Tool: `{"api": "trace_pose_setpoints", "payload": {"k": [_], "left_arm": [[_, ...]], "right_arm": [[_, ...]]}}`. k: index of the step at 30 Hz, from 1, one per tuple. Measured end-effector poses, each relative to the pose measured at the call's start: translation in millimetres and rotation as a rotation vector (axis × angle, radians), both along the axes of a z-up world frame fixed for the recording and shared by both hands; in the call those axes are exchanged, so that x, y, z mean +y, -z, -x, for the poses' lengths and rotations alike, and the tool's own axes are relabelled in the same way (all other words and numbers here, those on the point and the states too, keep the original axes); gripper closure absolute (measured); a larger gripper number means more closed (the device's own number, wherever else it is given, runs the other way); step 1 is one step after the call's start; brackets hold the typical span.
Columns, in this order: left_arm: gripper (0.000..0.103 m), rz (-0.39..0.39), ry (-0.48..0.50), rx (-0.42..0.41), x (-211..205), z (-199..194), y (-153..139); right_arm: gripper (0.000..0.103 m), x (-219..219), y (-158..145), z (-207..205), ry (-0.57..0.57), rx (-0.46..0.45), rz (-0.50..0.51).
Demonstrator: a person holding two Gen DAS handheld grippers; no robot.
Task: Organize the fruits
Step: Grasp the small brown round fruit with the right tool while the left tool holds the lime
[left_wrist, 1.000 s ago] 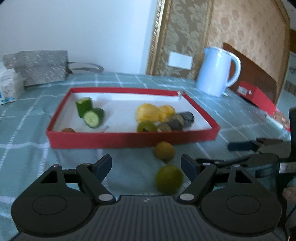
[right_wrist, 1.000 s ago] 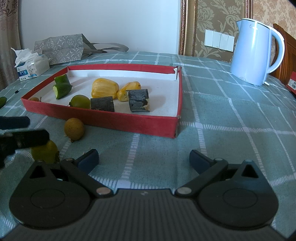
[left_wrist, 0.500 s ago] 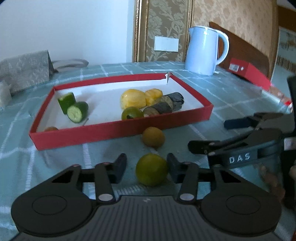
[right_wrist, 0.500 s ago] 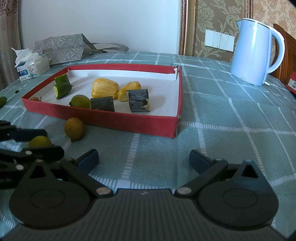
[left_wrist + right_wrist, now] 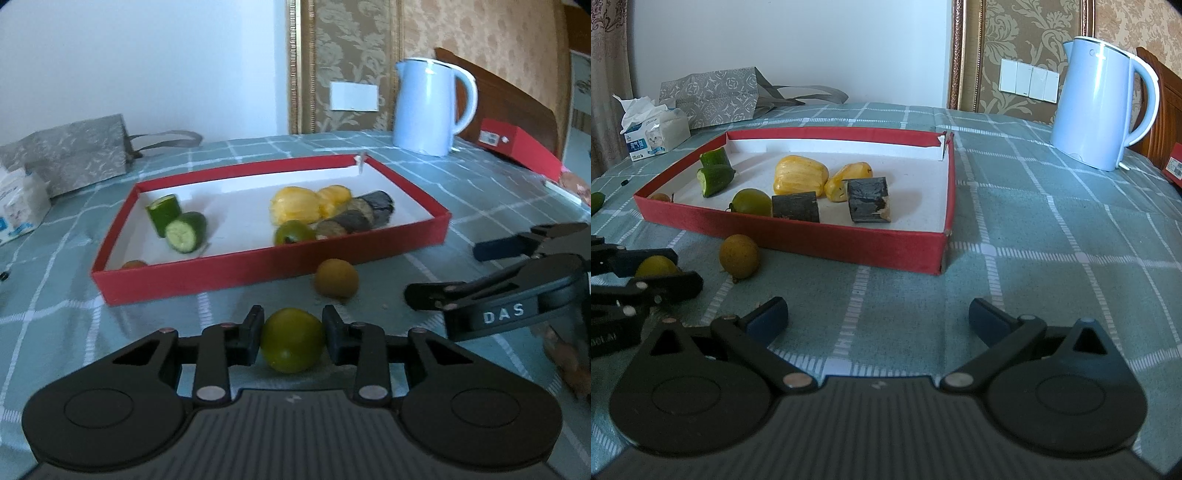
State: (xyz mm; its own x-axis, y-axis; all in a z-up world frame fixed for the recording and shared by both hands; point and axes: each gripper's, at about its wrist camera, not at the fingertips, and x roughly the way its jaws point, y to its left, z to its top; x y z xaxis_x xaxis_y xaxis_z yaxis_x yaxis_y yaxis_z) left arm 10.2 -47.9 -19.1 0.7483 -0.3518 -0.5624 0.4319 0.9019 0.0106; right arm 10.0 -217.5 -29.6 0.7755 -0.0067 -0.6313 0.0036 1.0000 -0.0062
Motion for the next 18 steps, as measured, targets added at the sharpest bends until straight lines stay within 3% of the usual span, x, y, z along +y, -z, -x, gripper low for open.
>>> {"api": "trace_pose_setpoints", "payload": {"k": [11,18], "left_arm": [[0.07,0.045,-0.162,0.007,42,-7,-2],[0.07,0.083,-0.299,0.03,64,-17,-2]], "right_arm": [[0.0,0,0,1,-0.002,-0.011,-0.011],[0.002,10,-15,16,-0.072,-0.143,-0.049]]}}
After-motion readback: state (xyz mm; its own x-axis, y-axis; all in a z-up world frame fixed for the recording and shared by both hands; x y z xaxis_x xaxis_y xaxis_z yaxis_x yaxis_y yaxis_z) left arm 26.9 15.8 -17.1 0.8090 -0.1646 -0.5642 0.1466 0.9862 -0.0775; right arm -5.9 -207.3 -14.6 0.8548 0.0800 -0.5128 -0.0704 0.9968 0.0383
